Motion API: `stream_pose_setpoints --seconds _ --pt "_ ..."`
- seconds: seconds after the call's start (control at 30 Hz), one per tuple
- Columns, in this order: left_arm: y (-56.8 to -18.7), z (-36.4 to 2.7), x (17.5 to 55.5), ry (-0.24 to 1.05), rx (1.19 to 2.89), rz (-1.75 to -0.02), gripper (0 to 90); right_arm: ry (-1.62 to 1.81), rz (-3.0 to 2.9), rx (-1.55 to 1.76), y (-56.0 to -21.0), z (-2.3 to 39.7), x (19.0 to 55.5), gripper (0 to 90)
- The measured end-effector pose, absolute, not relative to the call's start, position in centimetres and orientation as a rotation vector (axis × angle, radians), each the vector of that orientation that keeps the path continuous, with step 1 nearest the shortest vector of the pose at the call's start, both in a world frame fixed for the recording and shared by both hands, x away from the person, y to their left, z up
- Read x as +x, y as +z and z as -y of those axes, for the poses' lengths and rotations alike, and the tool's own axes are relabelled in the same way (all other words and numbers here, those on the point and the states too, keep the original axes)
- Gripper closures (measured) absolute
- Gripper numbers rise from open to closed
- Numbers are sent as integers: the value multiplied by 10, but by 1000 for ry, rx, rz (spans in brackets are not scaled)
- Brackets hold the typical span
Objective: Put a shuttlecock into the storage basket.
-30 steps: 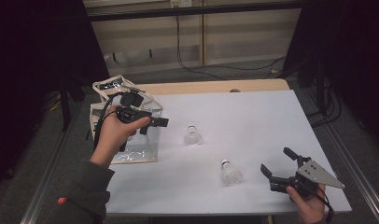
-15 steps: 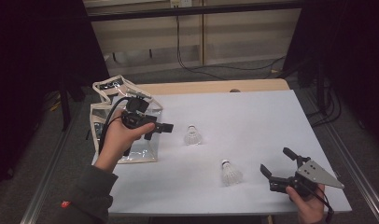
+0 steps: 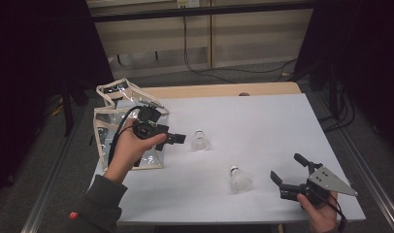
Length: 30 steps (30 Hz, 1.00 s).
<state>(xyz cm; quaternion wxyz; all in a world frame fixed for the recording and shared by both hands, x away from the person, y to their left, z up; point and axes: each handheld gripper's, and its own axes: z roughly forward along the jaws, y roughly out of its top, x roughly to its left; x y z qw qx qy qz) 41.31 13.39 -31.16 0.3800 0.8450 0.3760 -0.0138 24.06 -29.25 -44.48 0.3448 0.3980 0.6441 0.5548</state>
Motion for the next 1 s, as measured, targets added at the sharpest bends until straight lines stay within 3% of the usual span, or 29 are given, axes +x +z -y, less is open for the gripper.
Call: stream_pose_setpoints --seconds 1.0 --pt "-334 -102 399 -101 2195 -869 133 1451 -1673 1035 -445 291 241 20"
